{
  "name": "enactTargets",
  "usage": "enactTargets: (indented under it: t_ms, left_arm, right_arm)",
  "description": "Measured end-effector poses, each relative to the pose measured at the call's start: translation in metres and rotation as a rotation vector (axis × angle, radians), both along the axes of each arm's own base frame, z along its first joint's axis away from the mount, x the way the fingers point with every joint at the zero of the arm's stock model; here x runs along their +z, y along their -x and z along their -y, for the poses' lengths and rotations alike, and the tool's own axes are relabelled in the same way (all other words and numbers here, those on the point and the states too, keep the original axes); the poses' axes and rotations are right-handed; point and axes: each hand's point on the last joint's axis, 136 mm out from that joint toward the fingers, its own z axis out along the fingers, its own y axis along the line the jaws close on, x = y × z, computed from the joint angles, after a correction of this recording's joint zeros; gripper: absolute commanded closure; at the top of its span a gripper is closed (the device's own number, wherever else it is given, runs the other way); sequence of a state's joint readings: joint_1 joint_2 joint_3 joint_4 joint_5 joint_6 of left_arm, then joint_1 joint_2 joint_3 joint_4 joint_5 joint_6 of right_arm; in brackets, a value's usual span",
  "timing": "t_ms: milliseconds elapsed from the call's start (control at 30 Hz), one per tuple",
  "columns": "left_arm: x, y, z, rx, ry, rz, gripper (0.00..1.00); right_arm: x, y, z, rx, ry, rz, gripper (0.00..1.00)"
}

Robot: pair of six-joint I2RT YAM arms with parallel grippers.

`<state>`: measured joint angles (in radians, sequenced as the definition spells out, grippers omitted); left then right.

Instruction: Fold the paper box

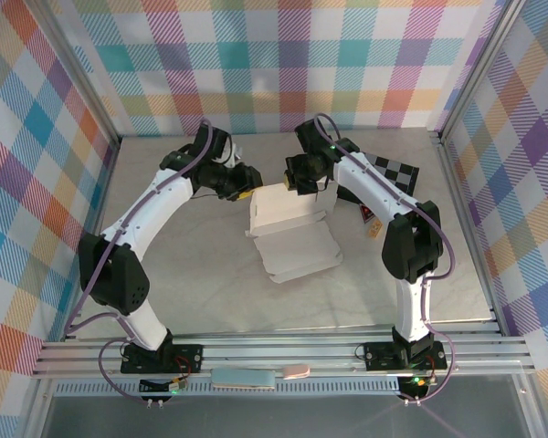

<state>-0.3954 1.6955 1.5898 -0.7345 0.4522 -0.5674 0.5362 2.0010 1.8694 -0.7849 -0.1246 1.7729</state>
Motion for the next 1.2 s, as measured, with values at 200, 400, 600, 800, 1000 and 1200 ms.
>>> enactTargets:
  t_ms: [200, 400, 600, 800, 1000, 1200]
  left_arm:
    - [0.002, -0.006, 0.007, -0.008, -0.003, -0.008, 0.63]
    - [0.001, -0.004, 0.015, -0.013, -0.017, -0.025, 0.59]
    - [0.02, 0.01, 0.005, 0.046, 0.001, 0.024, 0.58]
    - [0.033, 0.053, 0.006, 0.104, 0.126, 0.028, 0.54]
    - [0.0, 0.05, 0.012, 0.197, 0.205, -0.051, 0.5]
    - [-0.007, 0.028, 0.007, 0.26, 0.217, -0.034, 0.49]
  right_arm:
    - [0.0, -0.001, 0.0, -0.002, 0.001, 0.003, 1.0]
    - [0.001, -0.002, 0.002, -0.006, 0.001, 0.006, 1.0]
    - [0.001, -0.003, 0.003, -0.009, -0.001, 0.007, 1.0]
    - [0.001, -0.003, 0.003, -0.009, 0.0, 0.006, 1.0]
    - [0.001, -0.003, 0.003, -0.009, 0.0, 0.006, 1.0]
    - [0.001, -0.003, 0.003, -0.008, -0.002, 0.006, 1.0]
